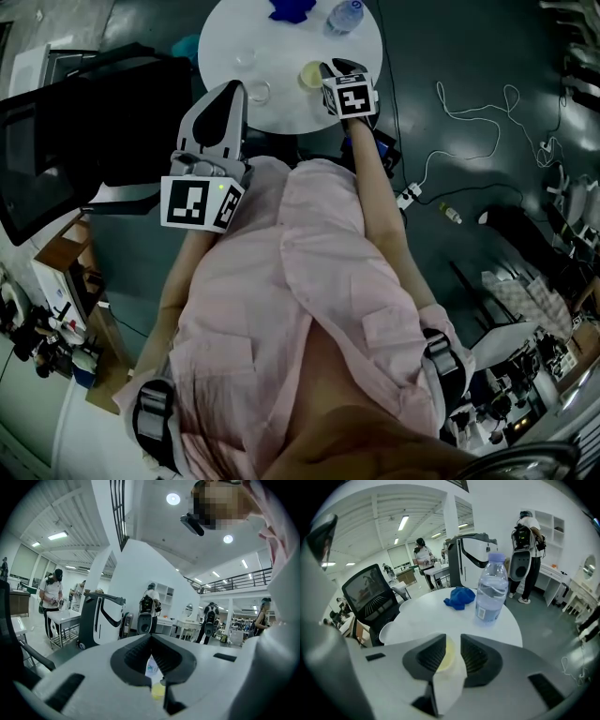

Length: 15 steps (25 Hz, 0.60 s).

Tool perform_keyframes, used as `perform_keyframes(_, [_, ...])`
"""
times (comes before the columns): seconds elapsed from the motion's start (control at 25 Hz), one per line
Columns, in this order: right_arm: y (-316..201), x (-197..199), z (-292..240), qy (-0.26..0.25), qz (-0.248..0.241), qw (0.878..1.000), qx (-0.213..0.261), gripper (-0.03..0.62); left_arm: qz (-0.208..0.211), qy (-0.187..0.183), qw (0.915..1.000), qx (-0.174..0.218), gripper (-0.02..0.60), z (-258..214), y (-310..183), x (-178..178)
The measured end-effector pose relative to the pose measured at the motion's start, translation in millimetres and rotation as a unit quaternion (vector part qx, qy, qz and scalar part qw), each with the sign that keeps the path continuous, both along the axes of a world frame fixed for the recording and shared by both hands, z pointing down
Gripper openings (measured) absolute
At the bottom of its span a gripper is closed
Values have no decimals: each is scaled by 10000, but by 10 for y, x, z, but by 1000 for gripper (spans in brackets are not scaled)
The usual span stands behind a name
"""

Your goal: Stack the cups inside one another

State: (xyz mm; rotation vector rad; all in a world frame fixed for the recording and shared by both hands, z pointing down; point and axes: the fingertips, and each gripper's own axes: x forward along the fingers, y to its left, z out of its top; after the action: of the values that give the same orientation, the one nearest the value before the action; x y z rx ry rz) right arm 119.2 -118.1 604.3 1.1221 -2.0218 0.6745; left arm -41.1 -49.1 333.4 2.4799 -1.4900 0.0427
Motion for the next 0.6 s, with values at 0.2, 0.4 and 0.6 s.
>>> perform_keyframes(0.2, [-15, -20, 188, 98, -20, 9994, -322, 94, -41, 25, 10000, -56, 15, 57, -35, -34])
perform_keyframes(0.4, [32, 11, 357, 238, 66, 9976, -642, 94, -62, 48, 9999, -121, 15, 107, -63, -61])
perform_keyframes(0.6, [67, 43, 515, 179, 190, 9953, -937, 92, -62, 71, 9997, -212, 15, 183, -159, -72])
